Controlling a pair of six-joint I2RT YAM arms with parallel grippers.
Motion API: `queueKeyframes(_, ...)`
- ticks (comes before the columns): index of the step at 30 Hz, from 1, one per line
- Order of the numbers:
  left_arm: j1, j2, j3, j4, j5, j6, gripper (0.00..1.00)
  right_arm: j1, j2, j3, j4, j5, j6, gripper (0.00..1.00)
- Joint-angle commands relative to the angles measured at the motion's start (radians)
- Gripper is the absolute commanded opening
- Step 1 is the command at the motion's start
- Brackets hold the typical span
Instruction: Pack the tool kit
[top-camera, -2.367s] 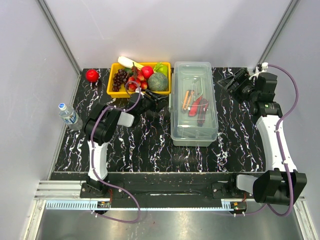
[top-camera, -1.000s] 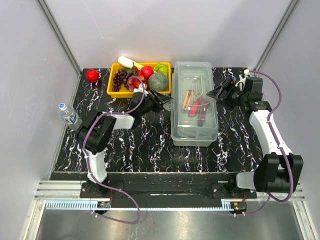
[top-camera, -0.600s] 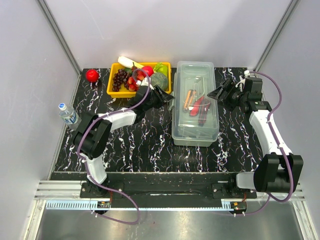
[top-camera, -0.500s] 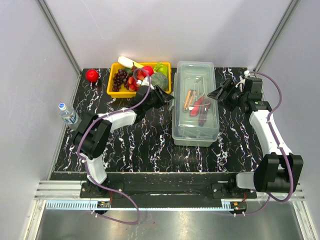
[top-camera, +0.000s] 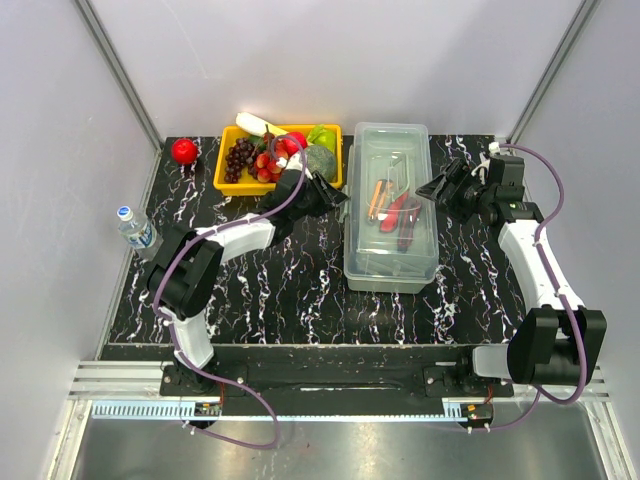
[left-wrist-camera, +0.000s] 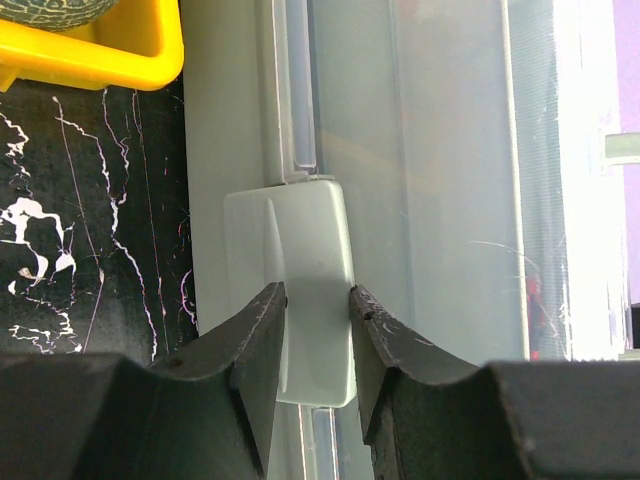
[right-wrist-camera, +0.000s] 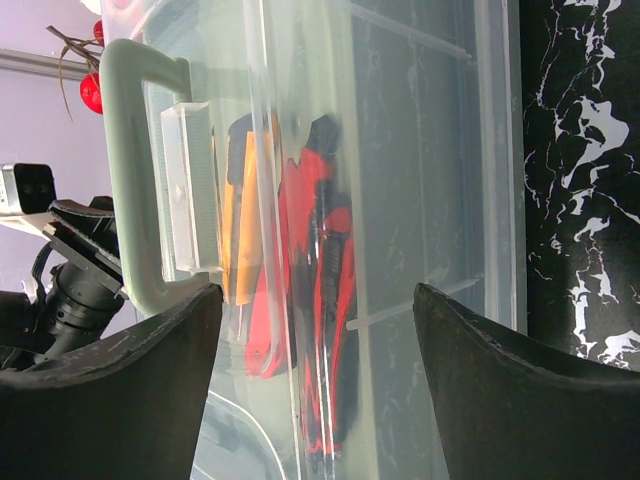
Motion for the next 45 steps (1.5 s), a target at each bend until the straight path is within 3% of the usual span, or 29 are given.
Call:
queueKeyframes(1, -0.031, -0.006, 0.025, 0.002, 0.057, -0.025, 0.36, 0.009, -0.002, 0.038, 0.003, 0.022, -0.025, 0.82)
queueKeyframes(16, 0.009, 0.095, -0.08, 0.367, 0.251, -0.345, 0.38, 0.018, 0.009, 0.047, -0.013, 0.016, -0.039, 0.82)
queueKeyframes(21, 0.032, 0.126, -0.131, 0.531, 0.281, -0.462, 0.38, 0.02, 0.011, 0.054, -0.017, 0.031, -0.041, 0.81)
queueKeyframes(25, 0.036, 0.133, -0.146, 0.574, 0.284, -0.506, 0.38, 0.021, 0.014, 0.058, -0.022, 0.039, -0.038, 0.81)
queueKeyframes(31, 0.038, 0.147, -0.131, 0.511, 0.273, -0.557, 0.38, 0.02, 0.017, 0.064, -0.028, 0.051, -0.024, 0.8)
queueKeyframes(35, 0.038, 0.162, -0.074, 0.381, 0.282, -0.534, 0.25, 0.021, 0.017, 0.063, -0.028, 0.056, -0.022, 0.8)
queueKeyframes(45, 0.038, 0.153, -0.019, 0.209, 0.247, -0.428, 0.15, 0.021, 0.017, 0.054, -0.026, 0.056, -0.022, 0.8)
